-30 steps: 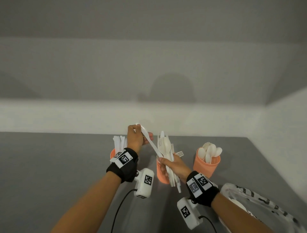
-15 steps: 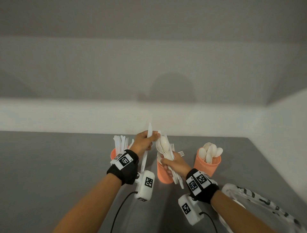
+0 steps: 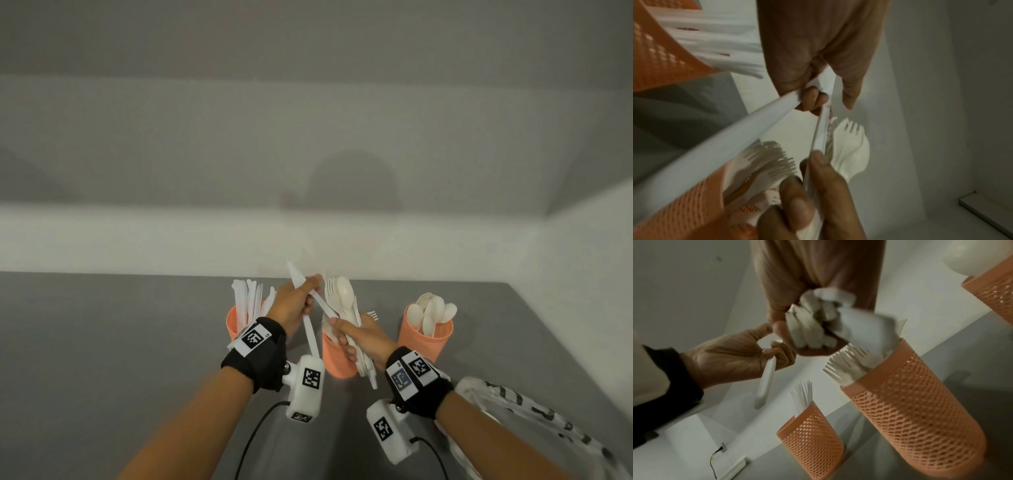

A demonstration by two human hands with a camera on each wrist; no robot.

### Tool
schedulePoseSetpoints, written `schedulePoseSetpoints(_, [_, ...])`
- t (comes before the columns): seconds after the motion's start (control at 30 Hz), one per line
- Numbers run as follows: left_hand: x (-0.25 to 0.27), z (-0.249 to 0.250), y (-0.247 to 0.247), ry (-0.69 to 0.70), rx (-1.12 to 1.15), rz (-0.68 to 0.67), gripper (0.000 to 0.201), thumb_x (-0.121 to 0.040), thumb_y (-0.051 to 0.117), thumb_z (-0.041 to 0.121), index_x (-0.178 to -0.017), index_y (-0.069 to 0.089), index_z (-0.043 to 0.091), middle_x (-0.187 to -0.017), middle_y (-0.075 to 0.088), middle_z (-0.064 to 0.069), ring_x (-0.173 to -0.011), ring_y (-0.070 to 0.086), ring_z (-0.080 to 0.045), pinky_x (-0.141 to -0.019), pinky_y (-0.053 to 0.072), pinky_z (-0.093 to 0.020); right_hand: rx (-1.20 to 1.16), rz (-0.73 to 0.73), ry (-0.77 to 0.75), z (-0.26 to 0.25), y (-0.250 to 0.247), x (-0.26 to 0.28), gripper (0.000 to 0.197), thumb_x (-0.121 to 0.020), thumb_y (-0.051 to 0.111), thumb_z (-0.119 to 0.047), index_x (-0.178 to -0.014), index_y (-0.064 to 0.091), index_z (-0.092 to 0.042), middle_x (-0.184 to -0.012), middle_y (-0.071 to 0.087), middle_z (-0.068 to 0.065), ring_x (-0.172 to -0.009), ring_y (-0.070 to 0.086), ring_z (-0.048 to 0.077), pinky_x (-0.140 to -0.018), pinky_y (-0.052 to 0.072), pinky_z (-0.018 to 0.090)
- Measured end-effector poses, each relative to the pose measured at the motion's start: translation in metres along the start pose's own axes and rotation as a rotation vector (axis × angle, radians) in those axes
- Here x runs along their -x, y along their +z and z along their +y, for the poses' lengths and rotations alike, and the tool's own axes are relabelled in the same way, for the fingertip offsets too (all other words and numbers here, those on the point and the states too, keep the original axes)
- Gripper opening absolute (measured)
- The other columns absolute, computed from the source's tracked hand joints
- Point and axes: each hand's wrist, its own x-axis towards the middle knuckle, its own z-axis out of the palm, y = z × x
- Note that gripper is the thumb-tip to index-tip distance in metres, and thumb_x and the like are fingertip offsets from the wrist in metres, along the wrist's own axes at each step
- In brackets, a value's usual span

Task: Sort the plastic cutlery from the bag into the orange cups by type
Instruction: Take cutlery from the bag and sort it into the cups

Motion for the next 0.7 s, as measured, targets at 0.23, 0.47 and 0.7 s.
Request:
schedulePoseSetpoints(0.23, [-0.003, -0.012, 0.003, -0.019, 0.02, 0.19, 0.039, -0.099, 0.037, 0.024, -0.067, 0.053, 0.012, -0.055, 0.054, -0.002, -0.047, 0.037, -0.012, -0.048, 0.031, -0.022, 0.084, 0.045, -0.055, 0.005, 0.0, -0.004, 0.015, -0.091, 0.058, -0.017, -0.085, 0.056, -0.003, -0.048, 0.051, 0.0, -0.031, 0.039, 0.009, -0.034, 0.035, 0.018])
schedulePoseSetpoints(0.47, [-0.007, 0.015, -0.01, 0.103, -0.026, 0.314, 0.011, -0.094, 0.043, 0.017, -0.092, 0.051, 0.009, -0.054, 0.029, 0.0, -0.032, 0.03, -0.005, -0.035, 0.028, -0.016, 0.529, 0.325, -0.062, 0.014, -0.009, -0.01, 0.021, -0.088, 0.058, -0.019, -0.107, 0.057, -0.01, -0.085, 0.064, 0.003, -0.072, 0.061, 0.018, -0.059, 0.043, 0.025])
schedulePoseSetpoints(0.7, [0.005, 0.003, 0.017, 0.25, -0.403, 0.122, 0.019, -0.082, 0.068, 0.022, -0.096, 0.061, 0.011, -0.077, 0.061, 0.006, -0.064, 0.056, -0.005, -0.056, 0.045, -0.013, 0.681, 0.378, -0.087, 0.009, 0.0, -0.013, 0.03, -0.085, 0.055, -0.02, -0.114, 0.053, -0.012, -0.106, 0.066, 0.008, -0.1, 0.062, 0.027, -0.074, 0.044, 0.027])
